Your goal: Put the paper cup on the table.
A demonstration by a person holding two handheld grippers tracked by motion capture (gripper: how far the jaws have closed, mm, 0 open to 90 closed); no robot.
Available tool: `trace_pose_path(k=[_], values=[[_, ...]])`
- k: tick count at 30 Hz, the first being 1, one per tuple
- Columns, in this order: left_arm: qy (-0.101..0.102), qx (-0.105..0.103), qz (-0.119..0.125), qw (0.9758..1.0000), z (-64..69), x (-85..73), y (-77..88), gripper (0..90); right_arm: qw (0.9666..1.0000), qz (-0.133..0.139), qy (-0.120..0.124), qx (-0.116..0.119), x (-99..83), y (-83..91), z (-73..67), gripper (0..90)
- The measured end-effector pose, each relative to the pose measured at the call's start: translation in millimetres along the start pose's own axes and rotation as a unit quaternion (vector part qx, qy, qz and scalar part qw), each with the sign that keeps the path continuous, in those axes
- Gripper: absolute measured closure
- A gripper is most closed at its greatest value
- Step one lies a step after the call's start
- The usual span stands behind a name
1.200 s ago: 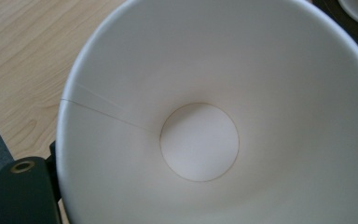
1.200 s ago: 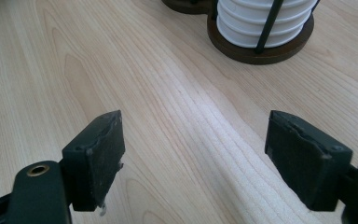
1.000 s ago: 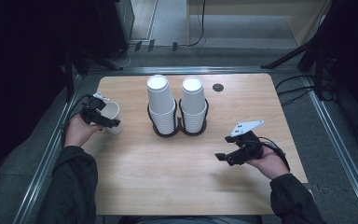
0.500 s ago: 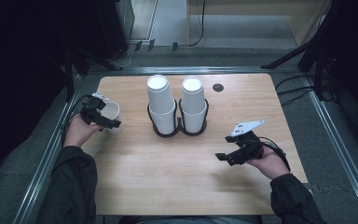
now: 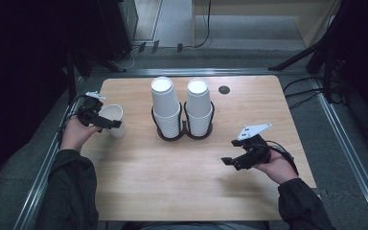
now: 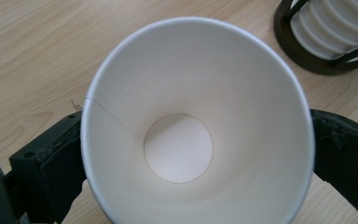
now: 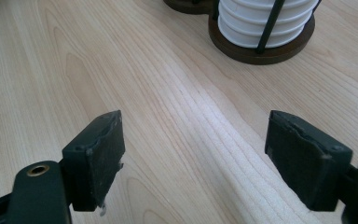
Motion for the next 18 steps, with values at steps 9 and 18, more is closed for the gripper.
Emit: trace_pose_path(k=[9,18], values=[[0.004,0.008,0.017,0.9998,-3.0,7.2,17.9,0.0,1.0000,0.001,0.000,-0.001,0.1,1.1,0.8,20.2],[0.030,0.008,0.044,0.9986,-2.7,19.6,47.9,0.0,1.0000,0.001,0.000,0.000,1.2,0.6,1.2,20.3]])
Point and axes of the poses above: each handheld gripper's, and its own axes: y roughly backward along the jaws, x roughly out of its top, z roughly to its right, the point moved 10 cm from there along -y, roughly forward along the jaws, and after that the axes turned 9 degrees about x, right-handed, at the moved point
